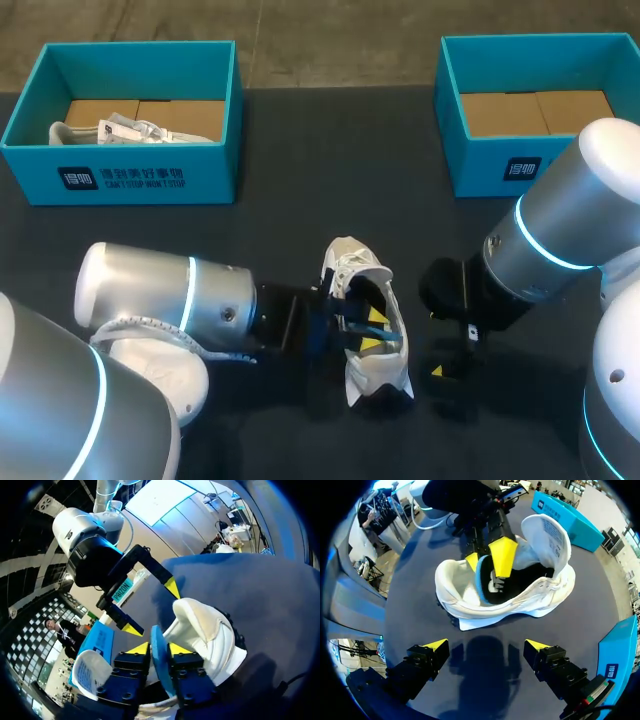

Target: Take the shoe out of the shoebox, open the shoe tongue, remove and reinsert the insole, then place the shoe into the shoebox

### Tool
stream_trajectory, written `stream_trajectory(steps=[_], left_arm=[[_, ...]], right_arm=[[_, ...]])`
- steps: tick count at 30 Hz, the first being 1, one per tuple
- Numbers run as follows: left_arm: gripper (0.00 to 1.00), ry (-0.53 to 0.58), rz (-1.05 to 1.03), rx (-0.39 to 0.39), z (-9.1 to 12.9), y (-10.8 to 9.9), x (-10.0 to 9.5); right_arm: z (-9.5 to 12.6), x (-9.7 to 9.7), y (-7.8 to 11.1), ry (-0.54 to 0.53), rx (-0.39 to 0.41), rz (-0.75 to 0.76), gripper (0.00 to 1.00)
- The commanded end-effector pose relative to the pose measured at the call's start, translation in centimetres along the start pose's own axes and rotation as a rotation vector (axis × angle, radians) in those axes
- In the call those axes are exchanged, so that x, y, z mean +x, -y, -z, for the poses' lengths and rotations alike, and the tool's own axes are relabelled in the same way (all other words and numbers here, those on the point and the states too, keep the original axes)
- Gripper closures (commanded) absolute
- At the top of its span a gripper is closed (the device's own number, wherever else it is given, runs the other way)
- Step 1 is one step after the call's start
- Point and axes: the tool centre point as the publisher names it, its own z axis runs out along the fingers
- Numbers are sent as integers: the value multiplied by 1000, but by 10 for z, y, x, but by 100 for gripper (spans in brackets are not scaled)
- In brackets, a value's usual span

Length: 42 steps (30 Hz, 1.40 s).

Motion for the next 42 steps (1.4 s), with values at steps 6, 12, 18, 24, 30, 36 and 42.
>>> stream_trajectory(steps=[6, 12, 18, 24, 30, 36, 42], left_arm=[[68, 15, 18, 69, 9, 14, 2], [77, 0, 24, 78, 6, 16, 3], [100, -27, 5, 39, -1, 9, 5], [100, -59, -46, -23, -6, 3, 6], [100, -59, -39, -41, -5, -4, 6], [57, -49, -34, -8, 1, 7, 6], [29, -35, -33, 18, 9, 21, 3]], right_arm=[[-2, 1, -1, 3, 2, -2, 0], [-2, 1, -1, 3, 2, -2, 0], [-2, 1, -1, 3, 2, -2, 0], [-2, 1, -1, 3, 2, -2, 0], [-2, 1, -1, 3, 2, -2, 0], [-2, 1, -1, 3, 2, -2, 0], [-2, 1, -1, 3, 2, -2, 0]])
